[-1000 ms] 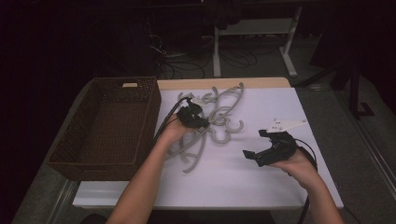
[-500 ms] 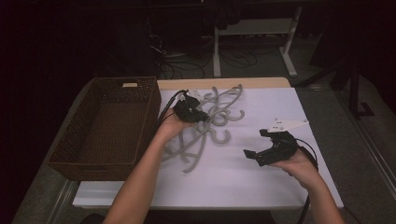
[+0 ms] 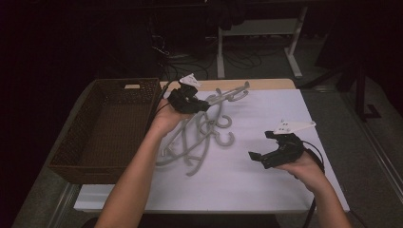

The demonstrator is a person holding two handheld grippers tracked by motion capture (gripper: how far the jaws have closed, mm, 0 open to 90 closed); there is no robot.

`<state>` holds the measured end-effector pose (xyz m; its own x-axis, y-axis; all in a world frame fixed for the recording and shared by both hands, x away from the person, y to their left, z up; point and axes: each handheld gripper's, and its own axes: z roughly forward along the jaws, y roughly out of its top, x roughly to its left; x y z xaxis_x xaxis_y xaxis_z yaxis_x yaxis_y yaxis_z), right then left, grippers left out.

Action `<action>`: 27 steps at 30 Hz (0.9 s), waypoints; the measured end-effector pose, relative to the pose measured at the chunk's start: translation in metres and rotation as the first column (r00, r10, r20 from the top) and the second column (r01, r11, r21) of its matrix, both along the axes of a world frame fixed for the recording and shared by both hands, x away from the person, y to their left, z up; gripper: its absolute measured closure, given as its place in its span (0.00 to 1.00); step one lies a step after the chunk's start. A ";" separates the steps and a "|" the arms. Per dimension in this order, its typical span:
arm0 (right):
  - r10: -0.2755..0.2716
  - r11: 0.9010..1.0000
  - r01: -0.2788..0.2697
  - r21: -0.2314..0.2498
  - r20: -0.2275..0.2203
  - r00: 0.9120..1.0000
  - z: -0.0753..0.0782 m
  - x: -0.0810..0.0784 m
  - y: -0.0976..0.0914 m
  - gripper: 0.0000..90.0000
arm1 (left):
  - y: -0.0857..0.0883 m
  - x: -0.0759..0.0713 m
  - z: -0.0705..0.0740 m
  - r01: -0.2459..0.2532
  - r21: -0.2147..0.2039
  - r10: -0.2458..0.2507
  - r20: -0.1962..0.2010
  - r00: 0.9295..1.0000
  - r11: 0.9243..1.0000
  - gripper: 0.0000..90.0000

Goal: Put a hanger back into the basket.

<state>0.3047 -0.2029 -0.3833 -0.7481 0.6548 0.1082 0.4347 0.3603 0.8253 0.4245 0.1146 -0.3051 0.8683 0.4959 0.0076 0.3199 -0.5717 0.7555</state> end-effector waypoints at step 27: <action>-0.002 1.000 0.002 -0.018 -0.004 1.000 -0.001 0.002 0.003 0.00 | 0.175 -0.042 0.068 -0.063 -0.173 0.059 -0.026 0.998 0.983 0.92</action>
<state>0.3069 -0.1997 -0.3846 -0.7461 0.6584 0.0995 0.4388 0.3737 0.8172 0.3825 0.2895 -0.2373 0.8355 0.5401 -0.1011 0.3671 -0.4116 0.8342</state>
